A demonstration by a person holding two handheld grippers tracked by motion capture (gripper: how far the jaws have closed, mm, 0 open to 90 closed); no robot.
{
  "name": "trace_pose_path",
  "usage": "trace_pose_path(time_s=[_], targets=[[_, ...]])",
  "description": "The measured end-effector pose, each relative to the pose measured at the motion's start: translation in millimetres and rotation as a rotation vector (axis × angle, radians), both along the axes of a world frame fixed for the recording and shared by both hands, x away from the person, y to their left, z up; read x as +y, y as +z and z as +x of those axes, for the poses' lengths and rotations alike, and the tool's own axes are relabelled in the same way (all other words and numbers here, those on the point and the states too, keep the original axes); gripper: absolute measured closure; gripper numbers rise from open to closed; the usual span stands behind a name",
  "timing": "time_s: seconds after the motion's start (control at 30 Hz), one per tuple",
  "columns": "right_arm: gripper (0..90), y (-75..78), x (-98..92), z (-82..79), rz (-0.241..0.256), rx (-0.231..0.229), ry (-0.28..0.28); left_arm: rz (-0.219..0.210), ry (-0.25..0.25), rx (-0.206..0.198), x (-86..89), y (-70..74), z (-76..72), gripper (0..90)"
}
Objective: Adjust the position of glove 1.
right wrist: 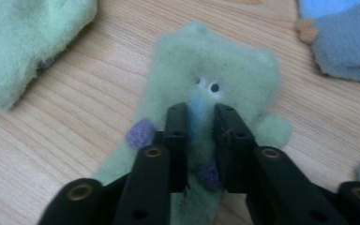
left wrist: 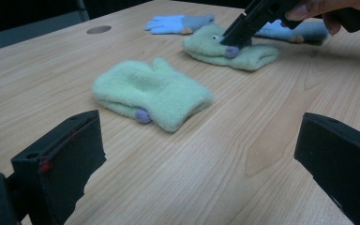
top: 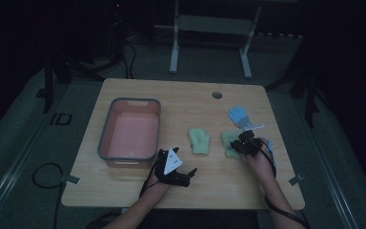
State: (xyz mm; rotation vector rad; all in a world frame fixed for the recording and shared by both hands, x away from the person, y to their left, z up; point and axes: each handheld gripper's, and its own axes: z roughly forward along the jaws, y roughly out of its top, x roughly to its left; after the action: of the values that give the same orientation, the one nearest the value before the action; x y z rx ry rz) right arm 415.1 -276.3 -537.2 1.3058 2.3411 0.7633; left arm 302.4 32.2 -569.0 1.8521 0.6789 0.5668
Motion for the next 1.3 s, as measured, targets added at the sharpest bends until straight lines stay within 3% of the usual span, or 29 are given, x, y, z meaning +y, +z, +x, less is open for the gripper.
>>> trace_pose_path(time_s=[0.2, 0.37, 0.4, 0.47, 0.63, 0.77, 0.93, 1.3], targets=[[86.1, 2.4, 3.4, -1.5, 0.01, 0.007, -0.06, -0.001, 0.002, 0.002, -0.3, 0.0, 0.1, 2.0], [86.7, 32.1, 14.2, -5.3, 0.034, -0.039, -0.099, -0.004, 0.003, 0.001, 0.3, 0.0, 0.0, 2.0], [86.7, 32.1, 14.2, -5.3, 0.034, -0.039, -0.099, -0.004, 0.003, 0.001, 0.3, 0.0, 0.0, 2.0], [86.7, 53.1, 30.1, -6.5, 0.045, -0.071, -0.078, -0.005, 0.005, 0.003, 0.3, 0.0, 0.2, 2.0], [86.7, 69.1, 56.5, -5.4, 0.067, -0.085, -0.05, -0.003, 0.006, -0.001, 0.2, 0.0, 0.0, 2.0], [86.7, 73.3, 77.6, -6.5, 0.069, -0.097, -0.021, -0.006, 0.004, 0.0, 0.6, 0.0, 0.0, 2.0], [86.7, 70.1, 100.4, -5.3, 0.066, -0.076, 0.017, -0.004, 0.003, -0.002, 0.4, 0.0, -0.1, 2.0], [86.6, 51.7, 122.3, 0.3, 0.054, -0.036, 0.033, -0.003, 0.002, -0.002, 0.3, 0.0, -0.2, 2.0]])
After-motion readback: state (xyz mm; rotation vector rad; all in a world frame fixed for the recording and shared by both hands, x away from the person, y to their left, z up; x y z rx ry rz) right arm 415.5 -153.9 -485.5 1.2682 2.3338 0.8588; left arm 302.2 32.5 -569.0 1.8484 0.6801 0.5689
